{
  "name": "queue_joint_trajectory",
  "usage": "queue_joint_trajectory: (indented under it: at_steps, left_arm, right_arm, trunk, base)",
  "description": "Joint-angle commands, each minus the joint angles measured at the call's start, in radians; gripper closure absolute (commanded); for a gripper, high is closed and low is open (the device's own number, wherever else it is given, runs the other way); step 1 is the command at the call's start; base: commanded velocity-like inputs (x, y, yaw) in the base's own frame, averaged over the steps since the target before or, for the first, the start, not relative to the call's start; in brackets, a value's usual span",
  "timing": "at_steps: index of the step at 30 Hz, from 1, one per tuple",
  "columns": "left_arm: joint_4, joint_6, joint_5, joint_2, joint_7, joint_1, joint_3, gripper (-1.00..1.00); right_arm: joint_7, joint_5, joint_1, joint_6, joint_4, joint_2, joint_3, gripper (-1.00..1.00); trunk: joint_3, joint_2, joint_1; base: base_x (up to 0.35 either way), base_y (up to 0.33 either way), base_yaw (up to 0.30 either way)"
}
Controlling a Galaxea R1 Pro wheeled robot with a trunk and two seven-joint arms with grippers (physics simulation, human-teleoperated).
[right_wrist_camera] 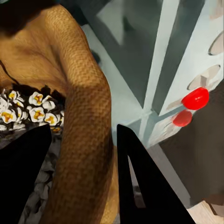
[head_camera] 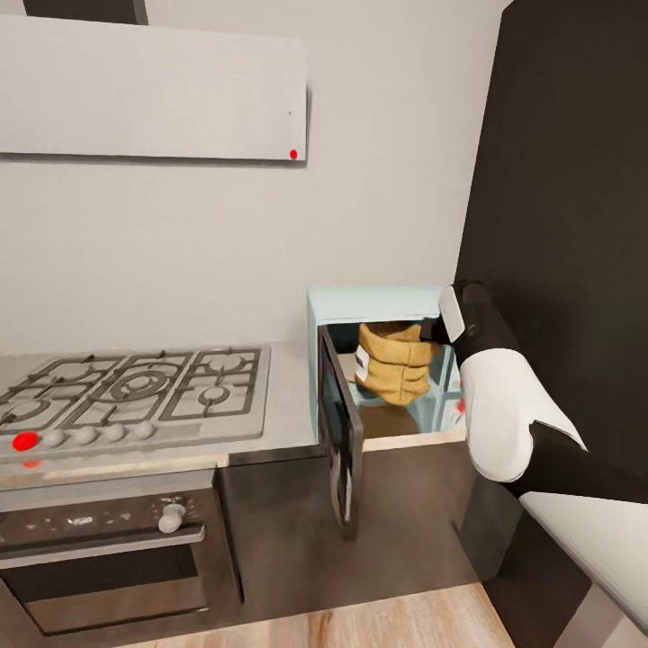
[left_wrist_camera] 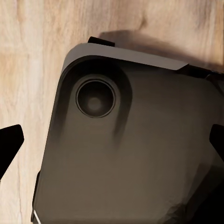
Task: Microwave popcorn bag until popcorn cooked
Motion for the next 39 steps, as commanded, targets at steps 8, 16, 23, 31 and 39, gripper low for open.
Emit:
queue_joint_trajectory:
  at_steps: [8, 16, 23, 31, 39]
  left_arm:
    - [-0.002, -0.001, 0.002, 0.0, 0.002, 0.0, 0.001, -1.0]
    - [-0.002, -0.001, 0.002, 0.0, 0.002, 0.0, 0.003, -1.0]
    - [-0.002, -0.001, 0.002, 0.0, 0.002, 0.0, 0.003, -1.0]
    - [-0.002, -0.001, 0.002, 0.0, 0.002, 0.0, 0.003, -1.0]
    - [-0.002, -0.002, 0.002, 0.0, 0.002, 0.0, 0.003, -1.0]
  right_arm:
    - [0.004, 0.029, 0.0, 0.008, 0.062, 0.0, -0.006, 1.0]
    - [0.004, 0.027, 0.0, 0.008, 0.063, -0.001, -0.006, 1.0]
    - [0.004, 0.027, 0.0, 0.008, 0.063, -0.001, -0.006, 1.0]
    - [0.004, 0.027, 0.0, 0.008, 0.063, -0.001, -0.006, 1.0]
    - [0.004, 0.027, 0.0, 0.008, 0.063, -0.001, -0.006, 1.0]
  trunk:
    - [-0.001, 0.0, 0.001]
    - [-0.001, 0.0, 0.001]
    - [-0.001, 0.0, 0.001]
    - [-0.001, 0.0, 0.001]
    - [-0.001, 0.0, 0.001]
  base:
    - [0.279, 0.0, 0.0]
    - [0.031, 0.007, 0.0]
    - [0.049, 0.06, 0.0]
    - [0.001, 0.001, 0.0]
    - [0.046, 0.0, 0.0]
